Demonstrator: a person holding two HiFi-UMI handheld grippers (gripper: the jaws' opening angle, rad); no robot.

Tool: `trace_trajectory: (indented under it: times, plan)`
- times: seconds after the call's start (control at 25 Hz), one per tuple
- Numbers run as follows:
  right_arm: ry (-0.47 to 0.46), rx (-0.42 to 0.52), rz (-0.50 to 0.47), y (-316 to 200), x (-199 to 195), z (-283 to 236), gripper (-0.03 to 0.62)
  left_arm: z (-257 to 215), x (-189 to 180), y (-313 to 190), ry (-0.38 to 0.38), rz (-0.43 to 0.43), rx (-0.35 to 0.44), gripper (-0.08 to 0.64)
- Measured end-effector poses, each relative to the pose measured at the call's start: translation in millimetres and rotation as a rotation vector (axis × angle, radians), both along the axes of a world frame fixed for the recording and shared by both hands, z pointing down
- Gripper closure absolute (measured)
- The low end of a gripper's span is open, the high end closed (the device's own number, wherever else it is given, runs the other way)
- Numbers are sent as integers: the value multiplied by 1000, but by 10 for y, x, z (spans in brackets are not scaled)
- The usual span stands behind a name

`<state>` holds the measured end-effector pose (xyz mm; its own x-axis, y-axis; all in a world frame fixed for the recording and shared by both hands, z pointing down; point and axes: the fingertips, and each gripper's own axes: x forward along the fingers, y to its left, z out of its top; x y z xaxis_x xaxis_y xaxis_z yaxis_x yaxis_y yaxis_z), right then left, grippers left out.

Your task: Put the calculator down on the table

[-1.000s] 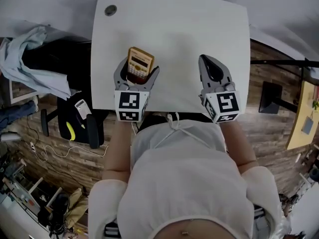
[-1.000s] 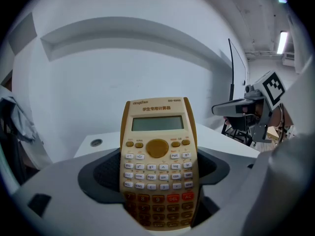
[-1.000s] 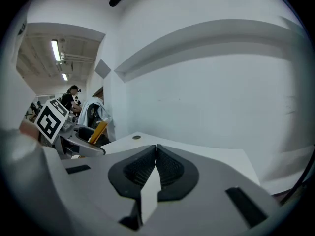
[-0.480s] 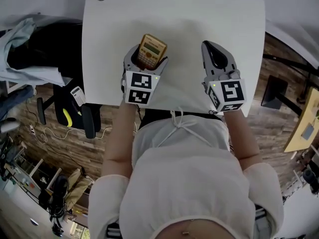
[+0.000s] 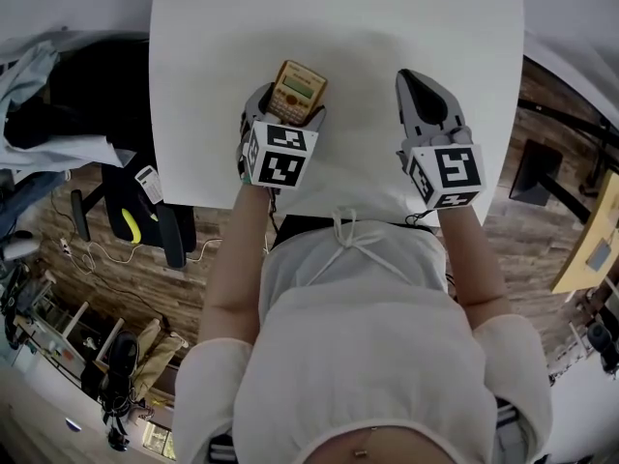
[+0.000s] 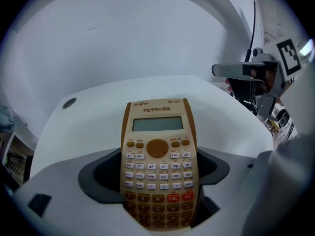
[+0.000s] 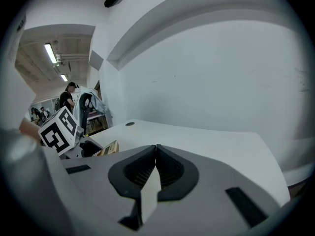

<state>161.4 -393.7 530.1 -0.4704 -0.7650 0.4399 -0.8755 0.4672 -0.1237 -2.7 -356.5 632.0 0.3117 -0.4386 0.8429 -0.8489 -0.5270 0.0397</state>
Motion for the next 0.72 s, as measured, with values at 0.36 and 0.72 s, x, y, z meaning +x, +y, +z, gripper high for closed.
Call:
trace_trajectory:
  times: [0.36,0.72]
  plan:
    - [-2,-17,1,-20,-74,43,588,2,-50,-31,15,-12,-36,146]
    - [11,-1,15,48,-99,-54,588,-51,-78,-31,50,-15,32,147]
